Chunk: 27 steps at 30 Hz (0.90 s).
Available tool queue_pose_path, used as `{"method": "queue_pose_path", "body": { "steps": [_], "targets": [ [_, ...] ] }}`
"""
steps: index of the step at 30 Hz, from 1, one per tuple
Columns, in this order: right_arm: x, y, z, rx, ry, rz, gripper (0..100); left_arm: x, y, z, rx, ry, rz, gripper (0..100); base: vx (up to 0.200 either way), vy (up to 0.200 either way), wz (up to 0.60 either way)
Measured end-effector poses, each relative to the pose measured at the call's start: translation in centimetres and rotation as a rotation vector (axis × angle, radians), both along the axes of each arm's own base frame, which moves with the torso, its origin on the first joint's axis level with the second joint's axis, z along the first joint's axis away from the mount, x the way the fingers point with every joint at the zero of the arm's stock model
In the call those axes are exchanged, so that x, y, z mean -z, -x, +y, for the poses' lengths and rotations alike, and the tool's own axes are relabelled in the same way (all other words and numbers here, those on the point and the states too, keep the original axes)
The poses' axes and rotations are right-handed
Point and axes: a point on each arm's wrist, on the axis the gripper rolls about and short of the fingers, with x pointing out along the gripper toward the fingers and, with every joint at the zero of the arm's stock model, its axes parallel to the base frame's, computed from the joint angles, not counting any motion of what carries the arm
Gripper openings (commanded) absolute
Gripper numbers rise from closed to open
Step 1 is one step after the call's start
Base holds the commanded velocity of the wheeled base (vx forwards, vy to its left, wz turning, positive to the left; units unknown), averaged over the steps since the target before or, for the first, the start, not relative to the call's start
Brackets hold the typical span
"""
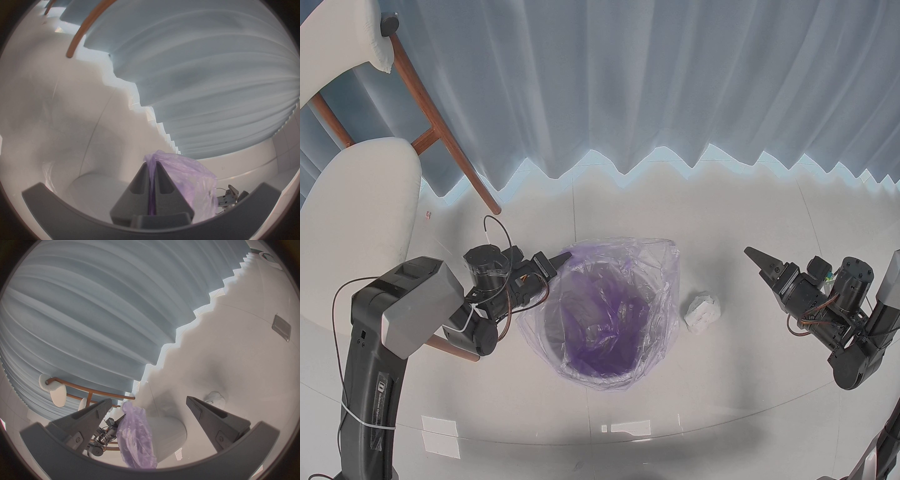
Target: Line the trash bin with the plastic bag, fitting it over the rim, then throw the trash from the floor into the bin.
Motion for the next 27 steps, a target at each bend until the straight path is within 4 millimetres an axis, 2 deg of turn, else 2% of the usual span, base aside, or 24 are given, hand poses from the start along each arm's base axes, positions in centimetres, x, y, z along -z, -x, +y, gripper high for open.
{"method": "queue_pose_path", "body": {
  "steps": [5,15,27],
  "targets": [
    [0.3,-0.1,0.0,0.0,0.002,0.01,100,1.2,-0.6,0.4,-0.008,0.066,0.07,0,0.0,0.0,0.0],
    [0.6,-0.2,0.1,-0.002,0.006,0.018,100,1.3,-1.6,1.6,-0.022,0.219,0.168,0,0.0,0.0,0.0],
    [1.4,0.4,0.6,-0.024,0.074,0.025,100,2.0,-1.2,1.4,-0.013,0.239,0.09,0,0.0,0.0,0.0]
  ]
}}
